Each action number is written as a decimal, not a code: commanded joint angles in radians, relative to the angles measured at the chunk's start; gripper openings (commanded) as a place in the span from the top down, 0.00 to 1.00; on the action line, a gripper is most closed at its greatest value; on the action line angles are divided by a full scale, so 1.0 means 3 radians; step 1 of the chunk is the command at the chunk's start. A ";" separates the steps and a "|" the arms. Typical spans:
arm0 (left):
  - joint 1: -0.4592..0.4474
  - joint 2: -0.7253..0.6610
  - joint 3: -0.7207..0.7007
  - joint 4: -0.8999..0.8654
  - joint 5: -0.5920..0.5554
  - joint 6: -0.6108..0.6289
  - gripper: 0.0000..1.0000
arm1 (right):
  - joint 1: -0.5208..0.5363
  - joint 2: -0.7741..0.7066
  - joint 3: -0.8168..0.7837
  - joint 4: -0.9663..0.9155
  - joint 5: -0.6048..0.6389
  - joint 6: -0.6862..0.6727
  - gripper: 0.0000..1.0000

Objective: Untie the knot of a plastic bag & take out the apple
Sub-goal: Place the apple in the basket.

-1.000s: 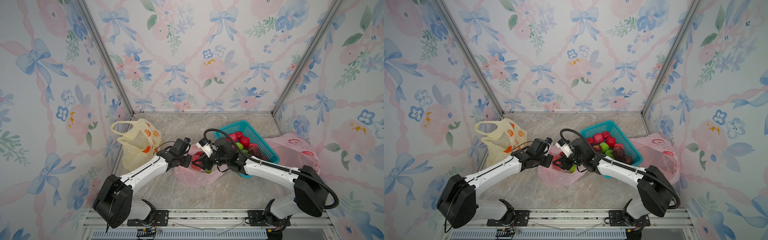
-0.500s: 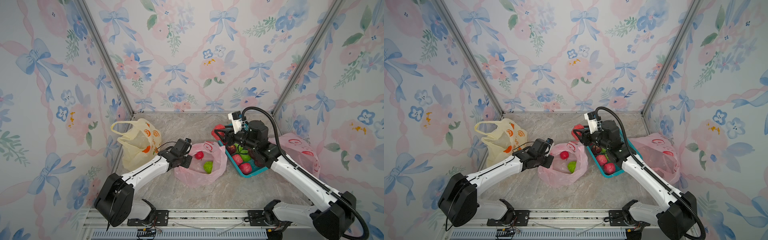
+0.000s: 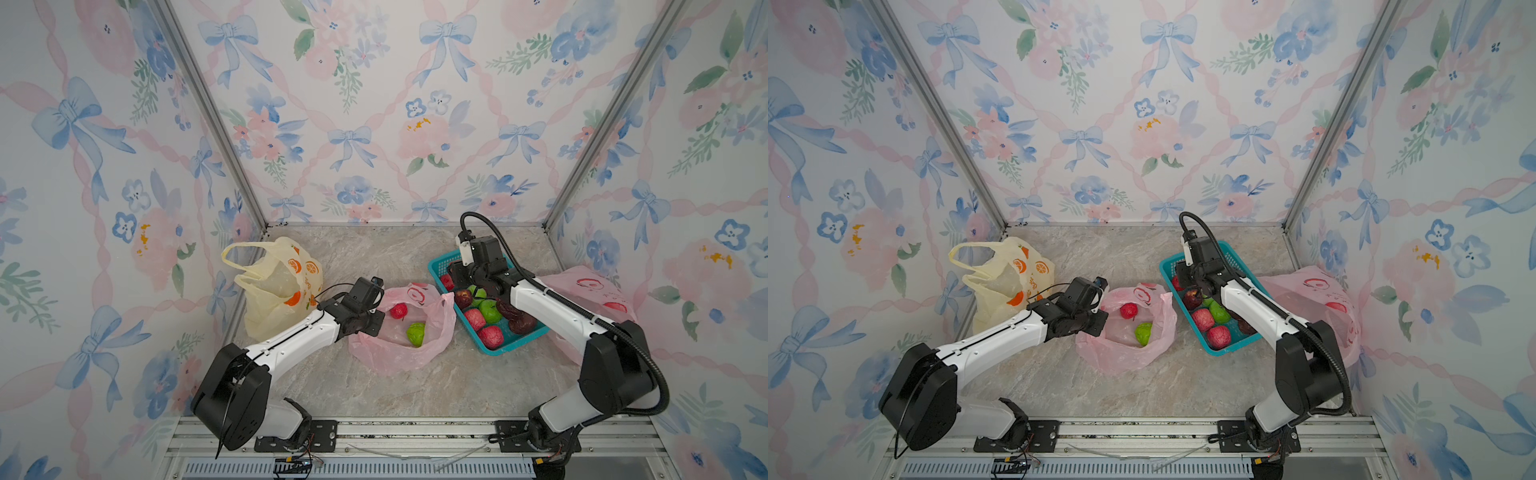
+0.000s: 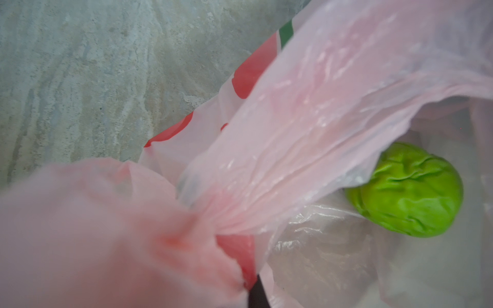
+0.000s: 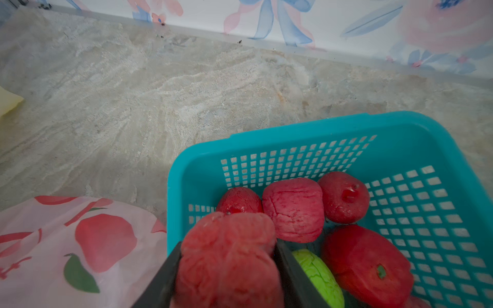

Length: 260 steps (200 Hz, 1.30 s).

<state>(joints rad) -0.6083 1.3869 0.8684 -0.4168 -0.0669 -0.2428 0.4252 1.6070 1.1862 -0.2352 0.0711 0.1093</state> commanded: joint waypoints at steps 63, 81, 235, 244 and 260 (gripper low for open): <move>-0.0015 0.0015 0.0086 -0.0007 -0.0023 0.0093 0.79 | -0.0042 0.0595 0.0413 -0.0082 0.0201 -0.0068 0.57; -0.0018 0.0020 0.0081 -0.0005 -0.0021 0.0091 0.79 | -0.0047 0.0675 0.0447 -0.0091 0.0213 -0.0064 0.56; -0.0033 -0.0039 0.0056 -0.0007 -0.0043 0.0088 0.81 | -0.0138 0.0291 0.0443 -0.0228 0.0111 -0.0035 0.17; -0.0036 -0.0043 0.0056 -0.0007 -0.0047 0.0088 0.81 | -0.0141 0.0179 0.0398 -0.0212 0.0098 -0.0048 0.17; -0.0037 -0.0049 0.0060 -0.0006 -0.0051 0.0088 0.81 | -0.0141 -0.0219 0.0264 -0.0117 -0.0036 -0.0091 0.16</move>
<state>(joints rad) -0.6151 1.3869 0.8753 -0.4168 -0.0715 -0.2287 0.3931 1.7054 1.2995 -0.2886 0.1020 0.0998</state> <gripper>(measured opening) 0.190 0.834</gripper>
